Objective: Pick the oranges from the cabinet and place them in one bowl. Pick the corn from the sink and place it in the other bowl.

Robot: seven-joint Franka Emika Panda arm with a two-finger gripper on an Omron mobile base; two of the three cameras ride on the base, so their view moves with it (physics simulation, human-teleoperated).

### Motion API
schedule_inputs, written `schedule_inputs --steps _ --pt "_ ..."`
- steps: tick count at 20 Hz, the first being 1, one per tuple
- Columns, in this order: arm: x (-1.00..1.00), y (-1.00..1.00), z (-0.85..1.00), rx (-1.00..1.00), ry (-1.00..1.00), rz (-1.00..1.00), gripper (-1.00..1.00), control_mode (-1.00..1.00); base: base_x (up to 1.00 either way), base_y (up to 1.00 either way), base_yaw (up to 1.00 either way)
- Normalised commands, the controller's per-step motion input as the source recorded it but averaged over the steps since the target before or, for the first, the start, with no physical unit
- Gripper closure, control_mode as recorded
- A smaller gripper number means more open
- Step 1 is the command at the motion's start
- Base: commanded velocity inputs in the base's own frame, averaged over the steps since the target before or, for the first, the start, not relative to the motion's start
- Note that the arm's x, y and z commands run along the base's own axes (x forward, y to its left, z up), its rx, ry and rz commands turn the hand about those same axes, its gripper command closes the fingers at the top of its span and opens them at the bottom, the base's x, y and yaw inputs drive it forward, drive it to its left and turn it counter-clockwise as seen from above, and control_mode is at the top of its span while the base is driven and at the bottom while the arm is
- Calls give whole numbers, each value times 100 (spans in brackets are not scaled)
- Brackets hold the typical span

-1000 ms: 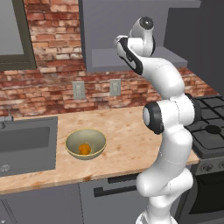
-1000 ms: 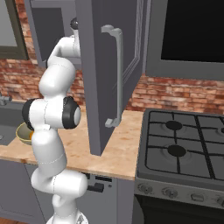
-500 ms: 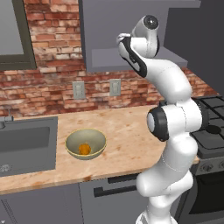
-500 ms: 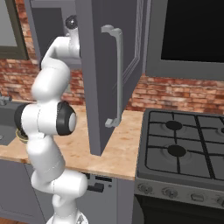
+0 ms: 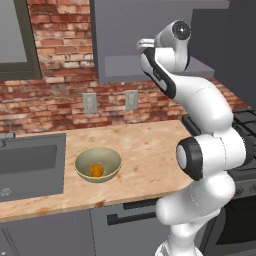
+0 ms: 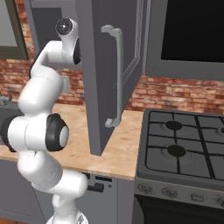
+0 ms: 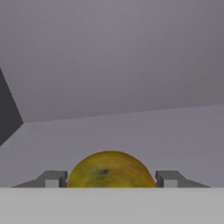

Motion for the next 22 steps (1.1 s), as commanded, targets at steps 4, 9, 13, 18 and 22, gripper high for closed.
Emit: schedule_inputs --steps 4,9,13,18,22 --pt "-61 2 35 0 1 0 100 -100 0 0 0" --pt "-67 8 35 0 5 0 100 -100 0 0 0" --pt "-69 12 16 0 14 0 100 -100 0 0 0" --pt "-70 11 2 0 17 0 100 -100 0 0 0" --pt "-76 10 12 0 15 0 100 -100 0 0 0"
